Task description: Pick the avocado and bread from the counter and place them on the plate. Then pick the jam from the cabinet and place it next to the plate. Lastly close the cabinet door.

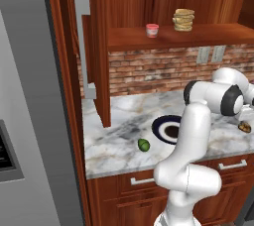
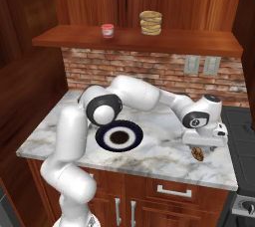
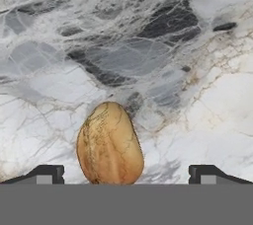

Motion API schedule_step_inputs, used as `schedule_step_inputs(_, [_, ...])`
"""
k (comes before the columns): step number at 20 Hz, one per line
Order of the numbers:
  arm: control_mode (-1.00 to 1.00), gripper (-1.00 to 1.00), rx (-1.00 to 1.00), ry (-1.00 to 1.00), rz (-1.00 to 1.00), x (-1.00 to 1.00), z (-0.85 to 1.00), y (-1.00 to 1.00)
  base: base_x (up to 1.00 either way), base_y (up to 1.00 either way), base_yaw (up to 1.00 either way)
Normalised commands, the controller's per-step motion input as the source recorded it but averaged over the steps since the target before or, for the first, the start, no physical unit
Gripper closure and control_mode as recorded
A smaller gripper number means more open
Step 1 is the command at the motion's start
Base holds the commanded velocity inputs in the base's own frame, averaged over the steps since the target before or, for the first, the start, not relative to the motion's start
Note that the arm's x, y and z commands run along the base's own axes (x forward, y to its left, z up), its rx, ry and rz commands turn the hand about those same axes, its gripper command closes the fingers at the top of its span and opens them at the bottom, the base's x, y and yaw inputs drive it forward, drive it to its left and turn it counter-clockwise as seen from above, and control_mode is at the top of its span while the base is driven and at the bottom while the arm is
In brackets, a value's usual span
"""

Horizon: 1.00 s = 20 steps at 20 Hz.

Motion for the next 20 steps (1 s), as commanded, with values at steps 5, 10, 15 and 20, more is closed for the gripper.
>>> schedule_step_inputs(5, [-1.00, -1.00, -0.03, 0.03, 0.10, 0.00, -0.22, 0.00, 0.00, 0.00, 0.00])
schedule_step_inputs(10, [-1.00, -1.00, -0.01, 0.05, 0.04, 0.00, -0.10, 0.03, 0.00, 0.00, 0.00])
schedule_step_inputs(15, [-1.00, -1.00, 0.00, 0.03, 0.01, 0.00, -0.09, 0.08, 0.00, 0.00, 0.00])
schedule_step_inputs(20, [-1.00, -1.00, 0.00, 0.00, 0.00, 0.00, -0.14, 0.09, 0.00, 0.00, 0.00])
